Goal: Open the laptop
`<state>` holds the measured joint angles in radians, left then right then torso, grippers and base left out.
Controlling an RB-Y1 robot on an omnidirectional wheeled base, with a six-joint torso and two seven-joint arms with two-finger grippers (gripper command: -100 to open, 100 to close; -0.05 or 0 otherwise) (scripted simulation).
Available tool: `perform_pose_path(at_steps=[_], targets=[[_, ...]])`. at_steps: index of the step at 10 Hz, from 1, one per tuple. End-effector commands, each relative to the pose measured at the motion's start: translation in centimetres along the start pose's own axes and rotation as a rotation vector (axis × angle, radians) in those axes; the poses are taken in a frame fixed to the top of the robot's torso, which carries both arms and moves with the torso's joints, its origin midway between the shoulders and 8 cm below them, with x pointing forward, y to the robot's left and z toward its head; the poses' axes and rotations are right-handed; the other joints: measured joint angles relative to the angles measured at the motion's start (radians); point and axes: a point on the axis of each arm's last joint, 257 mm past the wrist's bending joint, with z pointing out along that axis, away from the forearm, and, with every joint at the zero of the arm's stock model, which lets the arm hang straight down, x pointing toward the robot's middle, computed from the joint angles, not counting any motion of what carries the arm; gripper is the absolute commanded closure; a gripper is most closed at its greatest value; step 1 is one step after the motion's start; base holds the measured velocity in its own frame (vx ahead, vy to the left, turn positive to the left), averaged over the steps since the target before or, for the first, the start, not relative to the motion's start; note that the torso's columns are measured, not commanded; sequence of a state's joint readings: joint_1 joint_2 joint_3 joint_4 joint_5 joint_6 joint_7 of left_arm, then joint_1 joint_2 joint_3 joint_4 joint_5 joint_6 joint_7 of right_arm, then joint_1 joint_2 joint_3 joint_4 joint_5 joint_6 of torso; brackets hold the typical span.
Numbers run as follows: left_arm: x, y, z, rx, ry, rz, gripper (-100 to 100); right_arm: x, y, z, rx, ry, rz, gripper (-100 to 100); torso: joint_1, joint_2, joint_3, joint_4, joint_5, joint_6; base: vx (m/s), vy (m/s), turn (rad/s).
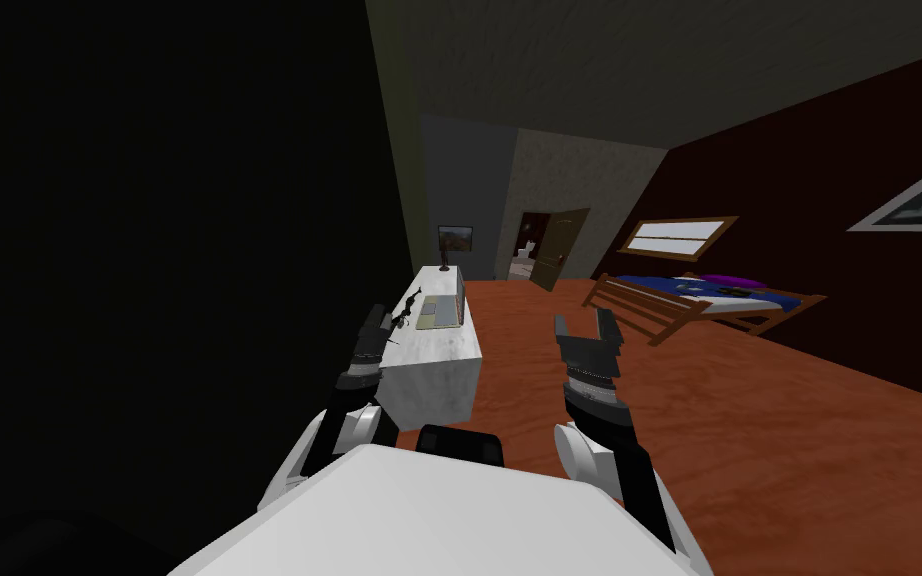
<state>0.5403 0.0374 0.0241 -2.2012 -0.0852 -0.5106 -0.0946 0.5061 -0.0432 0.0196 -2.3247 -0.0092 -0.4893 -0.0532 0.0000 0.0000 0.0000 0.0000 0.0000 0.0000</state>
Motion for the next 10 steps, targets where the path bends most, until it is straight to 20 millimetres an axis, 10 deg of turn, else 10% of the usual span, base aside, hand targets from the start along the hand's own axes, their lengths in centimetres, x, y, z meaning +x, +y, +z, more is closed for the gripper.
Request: perform_pose_path(at_steps=[1,9,10], targets=[[0.00,0.00,0.00,0.000,0.000,0.000,0,0.00,0.00,0.00,0.000,0.000,0.000,0,0.000,0.040,-0.082,0.041,0.000,0.000,0.000,0.000,0.000],[0.00,-0.02,0.01,0.000,0.000,0.000,0,0.00,0.02,0.01,0.000,0.000,0.000,0,0.000,0.618,-1.234,0.617,0.000,0.000,0.000,0.000,0.000],[0.59,0.39,0.37,-0.004,0.037,0.011,-100,0.00,0.02,0.01,0.000,0.000,0.000,0,0.000,0.691,-1.382,0.691,0.000,0.000,0.008,-0.023,0.016]])
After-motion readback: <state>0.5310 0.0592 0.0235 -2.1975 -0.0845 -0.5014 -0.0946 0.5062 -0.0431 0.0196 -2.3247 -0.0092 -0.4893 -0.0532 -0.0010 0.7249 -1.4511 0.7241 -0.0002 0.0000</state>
